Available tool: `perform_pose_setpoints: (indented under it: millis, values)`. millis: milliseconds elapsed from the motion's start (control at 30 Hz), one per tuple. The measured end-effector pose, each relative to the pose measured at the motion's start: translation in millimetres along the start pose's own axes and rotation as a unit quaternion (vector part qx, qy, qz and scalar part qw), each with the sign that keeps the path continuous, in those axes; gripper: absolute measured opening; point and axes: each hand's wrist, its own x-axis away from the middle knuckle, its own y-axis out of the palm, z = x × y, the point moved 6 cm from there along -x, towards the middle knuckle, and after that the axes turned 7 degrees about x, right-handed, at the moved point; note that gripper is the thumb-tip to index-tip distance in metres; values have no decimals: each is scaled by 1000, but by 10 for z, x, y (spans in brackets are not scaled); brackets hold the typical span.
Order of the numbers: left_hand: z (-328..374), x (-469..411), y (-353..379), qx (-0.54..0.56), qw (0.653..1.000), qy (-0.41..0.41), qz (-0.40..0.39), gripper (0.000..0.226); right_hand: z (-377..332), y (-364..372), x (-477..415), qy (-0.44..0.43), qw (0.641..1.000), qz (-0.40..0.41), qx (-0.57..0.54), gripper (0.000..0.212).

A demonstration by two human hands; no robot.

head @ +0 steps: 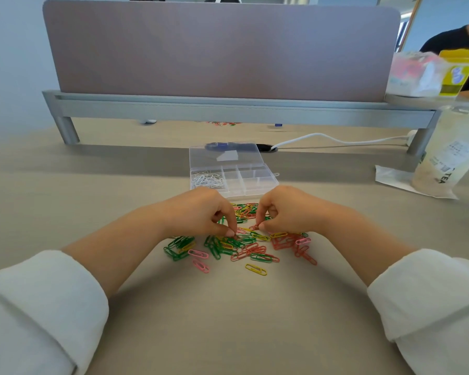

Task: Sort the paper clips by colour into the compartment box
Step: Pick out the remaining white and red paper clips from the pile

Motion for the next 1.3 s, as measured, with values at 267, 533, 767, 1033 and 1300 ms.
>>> perform_pose_setpoints:
  millis: [267, 533, 767, 1033, 1300]
  values:
    - [7, -14, 55, -26, 998, -39, -42, 10, 15, 71, -24, 8, 999, -32, 16, 22]
    - [-63, -31, 112, -3, 996, -70, -64, 10, -23, 52, -10, -15, 1000, -20, 4, 27]
    - [-89, -20, 101, -21, 994, -93, -61, 22, -44, 68, -19, -47, 998, -21, -26, 11]
    - [-134, -18, 26, 26, 996, -80, 19, 22, -41, 60, -57, -27, 998, -24, -47, 24]
    - [-160, -18, -76, 114, 987, -65, 92, 21, -32, 80, -68, -36, 996, -21, -81, 22]
